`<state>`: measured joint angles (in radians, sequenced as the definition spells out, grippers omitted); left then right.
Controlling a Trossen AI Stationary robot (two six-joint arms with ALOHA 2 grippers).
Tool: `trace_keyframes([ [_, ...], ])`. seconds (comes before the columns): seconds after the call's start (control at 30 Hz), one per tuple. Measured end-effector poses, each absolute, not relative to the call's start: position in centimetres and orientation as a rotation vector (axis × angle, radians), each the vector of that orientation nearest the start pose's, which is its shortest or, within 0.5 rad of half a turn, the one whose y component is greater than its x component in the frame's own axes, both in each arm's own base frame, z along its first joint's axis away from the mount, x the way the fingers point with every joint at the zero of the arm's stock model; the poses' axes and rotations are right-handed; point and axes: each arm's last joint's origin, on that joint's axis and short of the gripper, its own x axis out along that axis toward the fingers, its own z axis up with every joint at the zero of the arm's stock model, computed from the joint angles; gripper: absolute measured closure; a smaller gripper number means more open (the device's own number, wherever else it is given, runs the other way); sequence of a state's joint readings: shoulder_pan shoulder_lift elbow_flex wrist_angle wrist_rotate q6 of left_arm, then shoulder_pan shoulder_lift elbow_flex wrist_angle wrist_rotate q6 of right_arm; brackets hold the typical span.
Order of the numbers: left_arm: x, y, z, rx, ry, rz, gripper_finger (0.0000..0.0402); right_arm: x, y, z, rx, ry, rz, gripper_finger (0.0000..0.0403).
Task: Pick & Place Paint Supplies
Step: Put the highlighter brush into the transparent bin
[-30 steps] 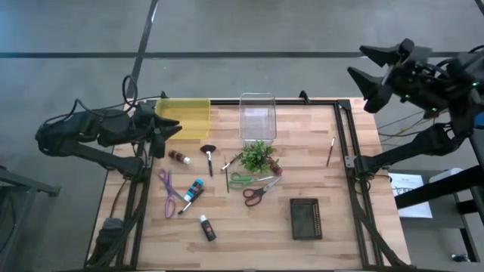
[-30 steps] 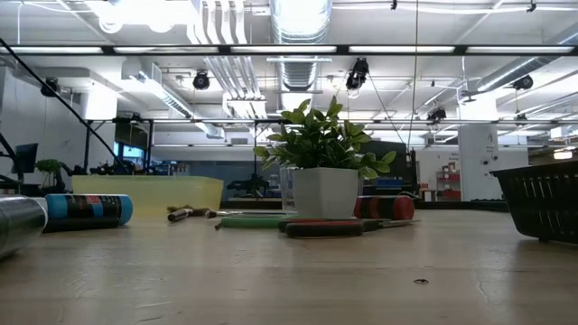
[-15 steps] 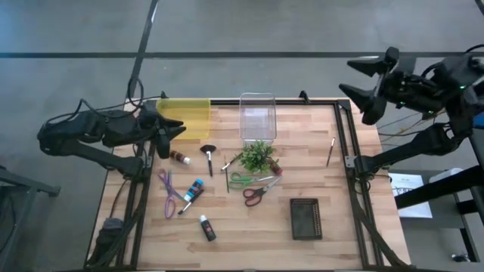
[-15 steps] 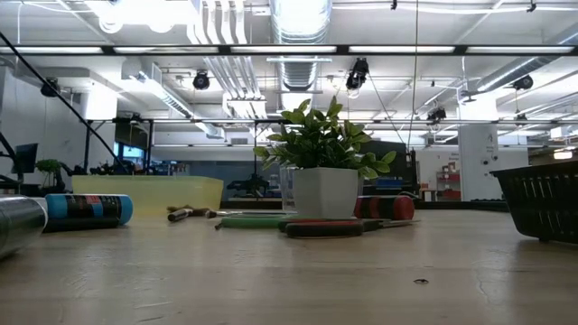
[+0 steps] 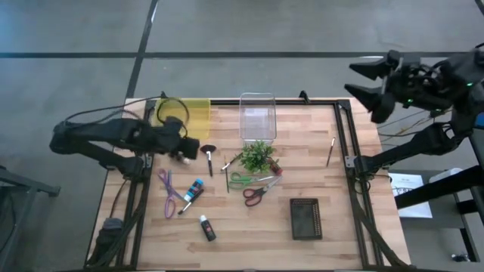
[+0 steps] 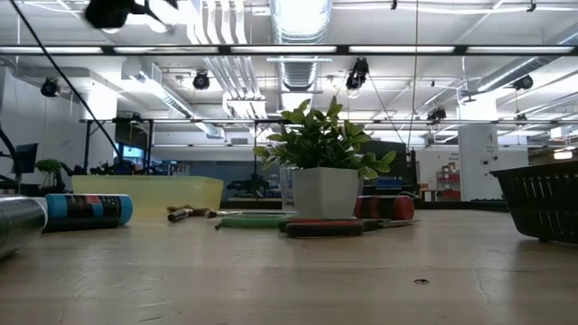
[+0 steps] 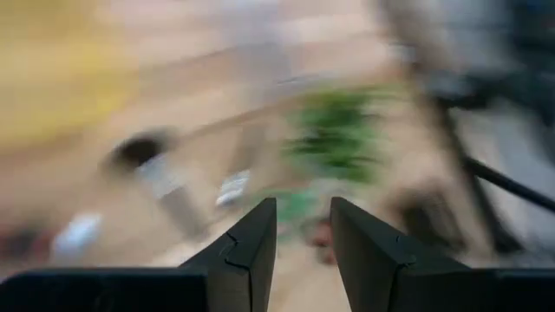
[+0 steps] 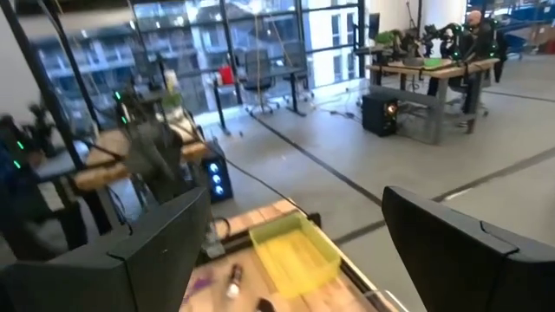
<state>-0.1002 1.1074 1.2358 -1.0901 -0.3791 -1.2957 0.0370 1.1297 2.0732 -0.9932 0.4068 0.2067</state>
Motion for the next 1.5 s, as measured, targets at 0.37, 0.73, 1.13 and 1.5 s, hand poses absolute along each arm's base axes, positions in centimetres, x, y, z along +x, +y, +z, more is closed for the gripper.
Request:
trace_keyframes([
  [0.37, 24.8, -1.1, 26.3, -1.282, 0.596, 1.125, 0.0283, 9.5, -0.8, 57.5, 0.226, -0.01, -0.372, 0.0058],
  [0.73, 24.2, 2.1, 20.0, -1.316, 0.517, 1.228, 0.0253, 9.0, -0.8, 57.8, 0.252, -0.028, -0.348, 0.0058],
  [1.13, 24.7, 3.9, 17.7, -1.157, 0.419, 1.275, 0.0133, 8.3, -0.7, 58.3, 0.23, -0.052, -0.323, 0.0058],
  [1.5, 25.6, 4.2, 14.5, -1.17, 0.436, 1.414, 0.0112, 7.6, -0.7, 58.8, 0.231, -0.08, -0.319, 0.0058],
])
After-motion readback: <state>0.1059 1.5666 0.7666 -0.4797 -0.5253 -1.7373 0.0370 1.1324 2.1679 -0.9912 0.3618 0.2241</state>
